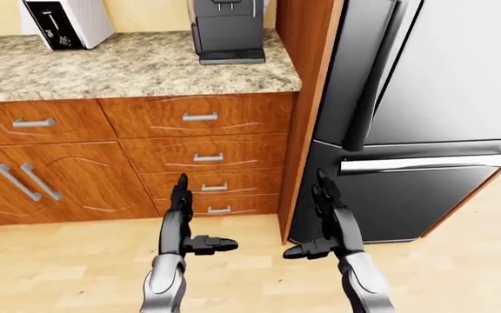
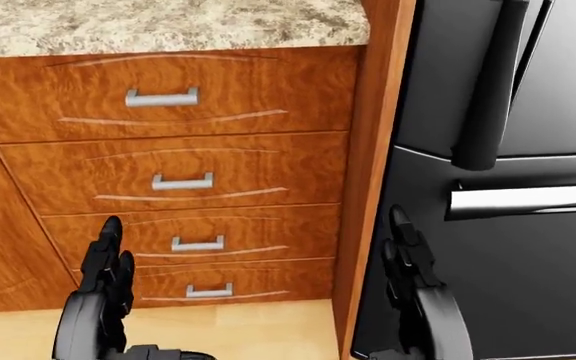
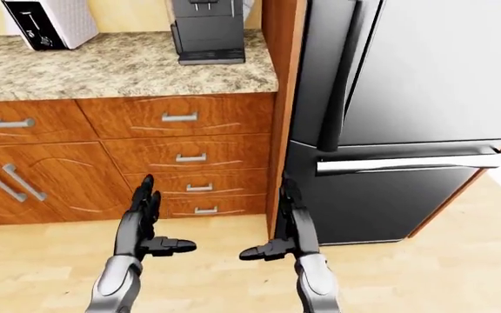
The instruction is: Navigate to the stove.
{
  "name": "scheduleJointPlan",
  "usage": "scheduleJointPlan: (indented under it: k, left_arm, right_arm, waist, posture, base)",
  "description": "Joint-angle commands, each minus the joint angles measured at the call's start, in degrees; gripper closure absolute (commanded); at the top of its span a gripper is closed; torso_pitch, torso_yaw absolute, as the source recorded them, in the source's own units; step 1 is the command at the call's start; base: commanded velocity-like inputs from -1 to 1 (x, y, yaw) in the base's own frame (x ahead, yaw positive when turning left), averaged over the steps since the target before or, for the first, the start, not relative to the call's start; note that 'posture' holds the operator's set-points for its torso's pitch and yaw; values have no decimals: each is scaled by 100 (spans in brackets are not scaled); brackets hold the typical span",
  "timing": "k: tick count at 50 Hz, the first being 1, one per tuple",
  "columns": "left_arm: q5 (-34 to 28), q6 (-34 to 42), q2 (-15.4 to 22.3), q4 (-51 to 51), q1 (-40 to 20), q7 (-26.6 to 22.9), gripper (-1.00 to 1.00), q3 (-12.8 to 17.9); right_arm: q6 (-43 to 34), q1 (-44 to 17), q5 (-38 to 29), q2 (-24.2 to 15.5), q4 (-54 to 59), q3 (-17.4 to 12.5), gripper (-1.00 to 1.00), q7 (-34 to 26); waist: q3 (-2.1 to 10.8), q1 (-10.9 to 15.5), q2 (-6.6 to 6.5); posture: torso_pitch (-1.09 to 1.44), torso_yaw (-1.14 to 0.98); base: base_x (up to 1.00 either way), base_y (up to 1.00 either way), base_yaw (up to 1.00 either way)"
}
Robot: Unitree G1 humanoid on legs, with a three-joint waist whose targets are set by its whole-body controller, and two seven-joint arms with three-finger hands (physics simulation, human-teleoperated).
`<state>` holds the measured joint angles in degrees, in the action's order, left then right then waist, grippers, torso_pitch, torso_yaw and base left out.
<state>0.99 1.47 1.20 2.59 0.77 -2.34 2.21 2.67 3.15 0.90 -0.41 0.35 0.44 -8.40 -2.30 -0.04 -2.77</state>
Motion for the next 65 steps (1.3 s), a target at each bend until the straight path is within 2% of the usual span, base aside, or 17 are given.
scheduleJointPlan:
  k: [1, 8, 14, 16, 19, 24, 29, 30, 31, 35, 41, 51, 53, 55, 56, 58, 65]
  left_arm:
    - [9, -157, -11, -231, -91, 18, -100, 0]
    - [9, -157, -11, -231, -91, 18, -100, 0]
    - [9, -157, -11, -231, -91, 18, -100, 0]
    - [9, -157, -11, -231, -91, 18, -100, 0]
    - [9, -157, -11, -231, -91, 18, -100, 0]
    - [9, -157, -11, -231, -91, 18, -100, 0]
    - [9, -157, -11, -231, -91, 18, -100, 0]
    - [9, -157, -11, -231, -91, 18, -100, 0]
    - [9, -157, -11, -231, -91, 18, -100, 0]
    - [9, -157, -11, -231, -91, 18, -100, 0]
    - [9, -157, -11, -231, -91, 18, -100, 0]
    - [9, -157, -11, -231, -91, 18, -100, 0]
    - [9, -157, -11, -231, -91, 18, -100, 0]
    - [9, -157, -11, -231, -91, 18, -100, 0]
    - [9, -157, -11, -231, -91, 18, -100, 0]
    - [9, -157, -11, -231, -91, 18, -100, 0]
    - [9, -157, -11, -231, -91, 18, -100, 0]
  right_arm:
    - [185, -94, 20, -33, -173, -19, -100, -30]
    - [148, -83, 17, -32, -199, -10, -100, -53]
    - [125, -93, 26, -27, -212, -9, -100, -57]
    - [113, -80, 22, -23, -237, 0, -100, -55]
    - [116, -74, 22, -22, -239, -2, -100, -50]
    - [110, -52, 33, -18, -267, 0, -100, -42]
    - [108, -59, 46, -17, -261, 6, -100, -55]
    - [107, -59, 49, -17, -262, 6, -100, -57]
    - [110, -59, 52, -17, -260, 7, -100, -60]
    - [130, -50, 46, -15, -261, 21, -100, -67]
    - [131, -40, 71, -15, -277, 19, -100, -86]
    - [178, -52, 71, -18, -219, 19, -100, -97]
    - [169, -40, 70, -18, -239, 21, -100, -98]
    - [161, -18, 64, -16, -272, 26, -100, -94]
    - [146, -7, 61, -15, -302, 28, -100, -89]
    - [171, -14, 65, -16, -267, 17, -100, -88]
    - [169, -32, 75, -13, -238, 11, -100, -77]
  waist:
    - [76, 22, -31]
    - [81, 11, 150]
    - [147, 13, 673]
    - [129, -49, 511]
    - [149, -51, 546]
    - [91, -31, 314]
    - [160, -20, -321]
    - [114, 25, -41]
    - [123, -15, -114]
    - [154, 17, 85]
    - [136, -6, 700]
    - [94, -59, 295]
    - [98, -72, 66]
    - [220, -38, -376]
    - [158, 4, -87]
    - [131, 19, -93]
    - [99, 7, 298]
  posture:
    - [0, 0]
    - [0, 0]
    - [0, 0]
    - [0, 0]
    - [0, 0]
    - [0, 0]
    - [0, 0]
    - [0, 0]
    - [0, 0]
    - [0, 0]
    - [0, 0]
    - [0, 0]
    - [0, 0]
    - [0, 0]
    - [0, 0]
    - [0, 0]
    - [0, 0]
  base:
    - [0, 11, 0]
    - [0, 12, 0]
    - [0, 15, 0]
    - [0, 14, 0]
    - [0, 14, 0]
    - [0, 14, 0]
    - [0, 15, 0]
    - [0, 15, 0]
    - [0, 16, 0]
    - [0, 18, 0]
    - [0, 22, 0]
    - [0, 22, 0]
    - [0, 22, 0]
    - [0, 23, 0]
    - [0, 23, 0]
    - [0, 23, 0]
    - [0, 22, 0]
